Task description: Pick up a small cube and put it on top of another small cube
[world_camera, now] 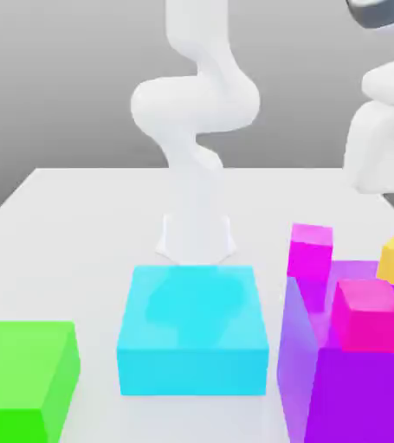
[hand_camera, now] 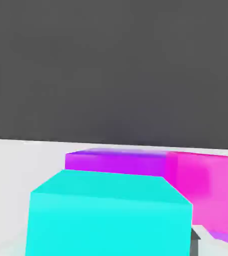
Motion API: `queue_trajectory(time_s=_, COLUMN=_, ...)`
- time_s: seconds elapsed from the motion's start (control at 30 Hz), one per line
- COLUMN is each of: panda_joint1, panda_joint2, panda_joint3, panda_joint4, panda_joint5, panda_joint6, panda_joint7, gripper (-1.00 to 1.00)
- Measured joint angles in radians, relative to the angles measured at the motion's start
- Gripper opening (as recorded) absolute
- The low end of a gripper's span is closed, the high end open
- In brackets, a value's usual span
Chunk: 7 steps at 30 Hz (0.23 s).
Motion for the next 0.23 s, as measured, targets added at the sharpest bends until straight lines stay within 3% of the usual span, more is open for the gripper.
queue_trajectory(time_s=0.1, panda_joint1=-0.099, panda_joint2=0.031, panda_joint3=0.022, panda_joint4=-0.058, panda_joint5=-0.010, panda_joint6=0.078, panda_joint7=0.005, gripper=-1.00)
queue_trajectory(time_s=0.13, panda_joint1=-0.095, panda_joint2=0.041, panda_joint3=0.041, panda_joint4=-0.076, panda_joint5=-0.012, panda_joint6=0.104, panda_joint7=0.007, gripper=1.00)
queue_trajectory(time_s=0.23, panda_joint1=-0.064, panda_joint2=0.041, panda_joint3=0.041, panda_joint4=-0.076, panda_joint5=-0.012, panda_joint6=0.104, panda_joint7=0.006, gripper=1.00)
